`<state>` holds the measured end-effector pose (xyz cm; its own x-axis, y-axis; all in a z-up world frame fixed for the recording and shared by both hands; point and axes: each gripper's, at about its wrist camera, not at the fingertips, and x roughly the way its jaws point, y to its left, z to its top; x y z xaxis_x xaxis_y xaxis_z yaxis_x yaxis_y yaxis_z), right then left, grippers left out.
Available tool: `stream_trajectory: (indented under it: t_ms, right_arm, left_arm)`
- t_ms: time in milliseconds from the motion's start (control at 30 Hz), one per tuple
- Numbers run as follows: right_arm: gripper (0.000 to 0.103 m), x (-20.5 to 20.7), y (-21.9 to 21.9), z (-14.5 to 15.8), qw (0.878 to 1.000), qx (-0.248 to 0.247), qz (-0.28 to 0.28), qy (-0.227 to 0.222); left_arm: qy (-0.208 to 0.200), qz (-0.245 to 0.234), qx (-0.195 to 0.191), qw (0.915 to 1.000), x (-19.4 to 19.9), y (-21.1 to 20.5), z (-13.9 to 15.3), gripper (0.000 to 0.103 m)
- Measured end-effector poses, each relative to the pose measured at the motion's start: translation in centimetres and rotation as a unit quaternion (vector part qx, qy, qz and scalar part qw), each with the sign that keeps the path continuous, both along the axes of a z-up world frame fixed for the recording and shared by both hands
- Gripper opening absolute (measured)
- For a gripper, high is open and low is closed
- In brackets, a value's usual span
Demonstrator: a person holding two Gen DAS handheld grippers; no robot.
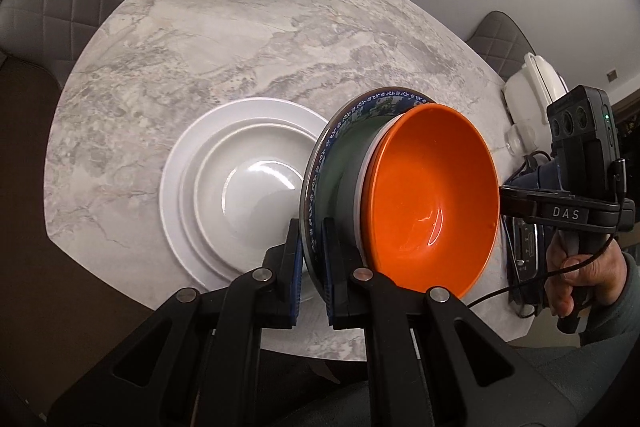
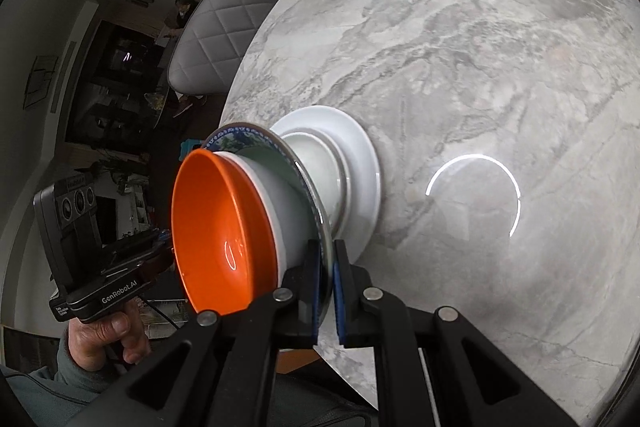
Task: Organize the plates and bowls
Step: 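Carry the nested bowls over the white plate stack and lower them onto it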
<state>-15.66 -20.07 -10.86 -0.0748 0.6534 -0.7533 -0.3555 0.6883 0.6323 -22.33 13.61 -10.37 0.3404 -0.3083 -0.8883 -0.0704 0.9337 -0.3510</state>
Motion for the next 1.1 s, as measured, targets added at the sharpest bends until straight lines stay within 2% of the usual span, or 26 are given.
stream_trajectory:
  t_ms: [167, 367, 700, 1100]
  right_arm:
    - [0.010, 0.4, 4.4, 0.5, 1.000, -0.003, 0.021, -0.009]
    - [0.010, 1.0, 7.4, -0.7, 1.000, -0.022, 0.019, -0.004]
    - [0.010, 1.4, 8.8, -4.6, 0.998, -0.056, -0.001, 0.017]
    - [0.010, 2.1, 8.8, -7.1, 0.997, -0.071, -0.013, 0.028]
  left_arm:
    - [0.000, 0.014, 0.002, 0.9999, 0.1, 4.0, -0.4, 0.007]
    - [0.019, 0.008, -0.001, 0.9998, 1.3, 6.3, -3.2, 0.007]
    - [0.054, -0.014, 0.005, 0.9984, 2.6, 6.3, -8.2, 0.008]
    - [0.066, -0.024, 0.007, 0.9975, 3.8, 5.6, -10.4, 0.008]
